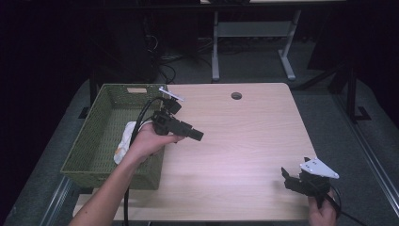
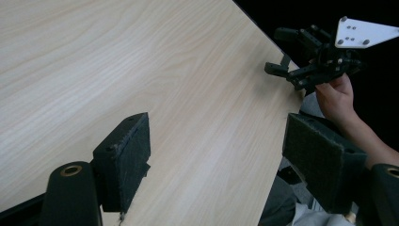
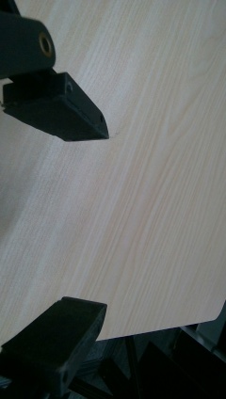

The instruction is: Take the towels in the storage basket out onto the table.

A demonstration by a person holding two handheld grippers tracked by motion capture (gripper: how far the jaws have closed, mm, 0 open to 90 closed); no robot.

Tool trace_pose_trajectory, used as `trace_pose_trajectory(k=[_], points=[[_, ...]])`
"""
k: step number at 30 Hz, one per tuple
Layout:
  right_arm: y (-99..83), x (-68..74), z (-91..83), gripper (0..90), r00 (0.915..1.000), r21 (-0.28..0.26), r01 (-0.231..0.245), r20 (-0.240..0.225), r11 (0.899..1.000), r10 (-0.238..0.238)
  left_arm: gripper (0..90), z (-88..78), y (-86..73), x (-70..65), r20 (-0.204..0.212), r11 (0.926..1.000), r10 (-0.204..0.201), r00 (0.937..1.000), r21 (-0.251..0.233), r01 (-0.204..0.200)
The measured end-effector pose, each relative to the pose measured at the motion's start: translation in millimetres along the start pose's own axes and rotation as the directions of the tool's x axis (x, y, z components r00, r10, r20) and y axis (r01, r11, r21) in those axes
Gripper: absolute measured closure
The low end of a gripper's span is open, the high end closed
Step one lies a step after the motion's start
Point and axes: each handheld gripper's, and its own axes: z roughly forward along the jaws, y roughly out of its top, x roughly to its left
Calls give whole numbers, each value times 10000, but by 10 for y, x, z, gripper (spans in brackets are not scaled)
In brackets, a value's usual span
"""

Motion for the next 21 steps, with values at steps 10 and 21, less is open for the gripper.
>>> trace_pose_trajectory(k=[10, 21], points=[[0, 3, -5, 139, 10000, -11, -5, -28, 10000, 5, 233, -328, -42, 188, -483, 9979, -504, 9976, -429, 484], [2, -10, -13, 139, 10000, -31, 20, 17, 10000, -20, 238, -812, -268, 501, -1164, 9882, -1325, 9843, -929, 1221]])
